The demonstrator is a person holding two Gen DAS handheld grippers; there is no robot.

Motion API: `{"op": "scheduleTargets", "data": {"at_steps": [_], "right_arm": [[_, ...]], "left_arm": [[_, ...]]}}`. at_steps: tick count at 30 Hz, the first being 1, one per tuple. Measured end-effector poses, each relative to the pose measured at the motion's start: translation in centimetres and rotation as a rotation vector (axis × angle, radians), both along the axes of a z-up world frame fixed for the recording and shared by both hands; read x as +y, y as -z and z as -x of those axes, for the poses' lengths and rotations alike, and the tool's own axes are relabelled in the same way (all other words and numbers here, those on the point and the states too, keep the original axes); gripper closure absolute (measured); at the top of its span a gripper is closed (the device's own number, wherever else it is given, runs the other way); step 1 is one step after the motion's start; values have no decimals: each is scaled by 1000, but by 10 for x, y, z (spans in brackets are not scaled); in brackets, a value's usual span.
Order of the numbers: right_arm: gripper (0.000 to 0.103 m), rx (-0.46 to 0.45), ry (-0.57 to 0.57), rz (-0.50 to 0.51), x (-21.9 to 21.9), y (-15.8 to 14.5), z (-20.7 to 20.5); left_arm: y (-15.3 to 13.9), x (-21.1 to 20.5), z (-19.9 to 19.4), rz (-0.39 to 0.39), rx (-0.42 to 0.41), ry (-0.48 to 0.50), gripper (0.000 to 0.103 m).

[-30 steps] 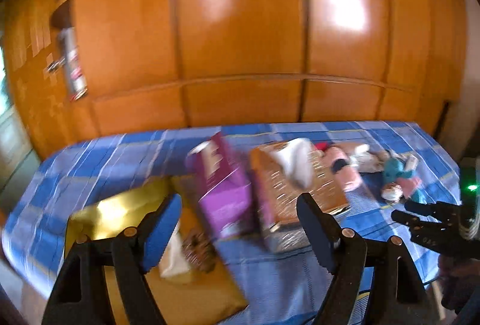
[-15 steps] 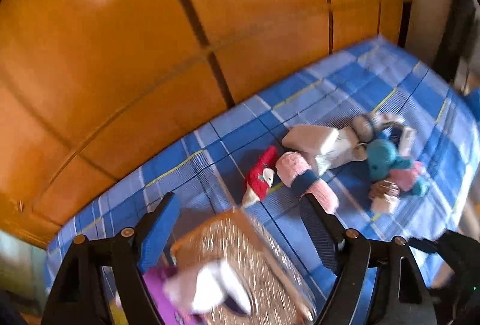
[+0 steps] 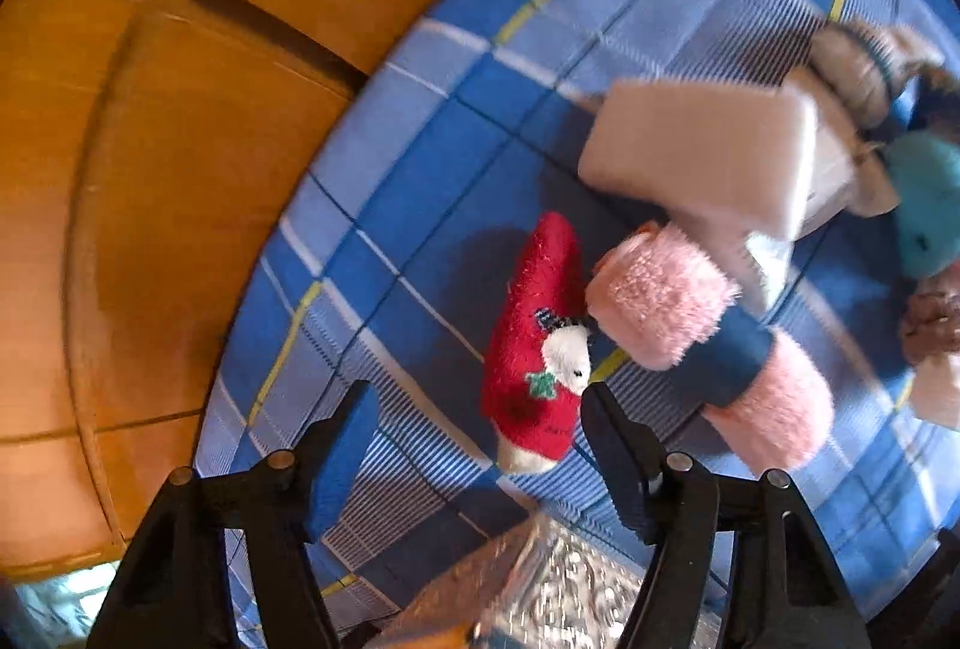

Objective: Organize soft objects
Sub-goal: 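Reach to the red Santa sock and grasp it with the left tool, then carry the red sock into the tray while the right tool grasps the pink roll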

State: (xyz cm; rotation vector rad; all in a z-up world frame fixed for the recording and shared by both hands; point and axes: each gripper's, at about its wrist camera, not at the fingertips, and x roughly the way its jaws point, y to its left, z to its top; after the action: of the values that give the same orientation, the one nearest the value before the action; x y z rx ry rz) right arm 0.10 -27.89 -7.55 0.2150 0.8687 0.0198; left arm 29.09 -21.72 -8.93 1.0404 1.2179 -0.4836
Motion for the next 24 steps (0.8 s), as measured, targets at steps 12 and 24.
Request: {"op": "scheduleTargets", "data": {"at_steps": [12, 24], "right_arm": [[58, 8, -39, -45, -3, -1, -21], [58, 69, -87, -57, 13, 0, -121]], "left_arm": [[23, -4, -15, 35, 132, -38, 85], [-68, 65, -66, 346, 22, -385, 85]]}}
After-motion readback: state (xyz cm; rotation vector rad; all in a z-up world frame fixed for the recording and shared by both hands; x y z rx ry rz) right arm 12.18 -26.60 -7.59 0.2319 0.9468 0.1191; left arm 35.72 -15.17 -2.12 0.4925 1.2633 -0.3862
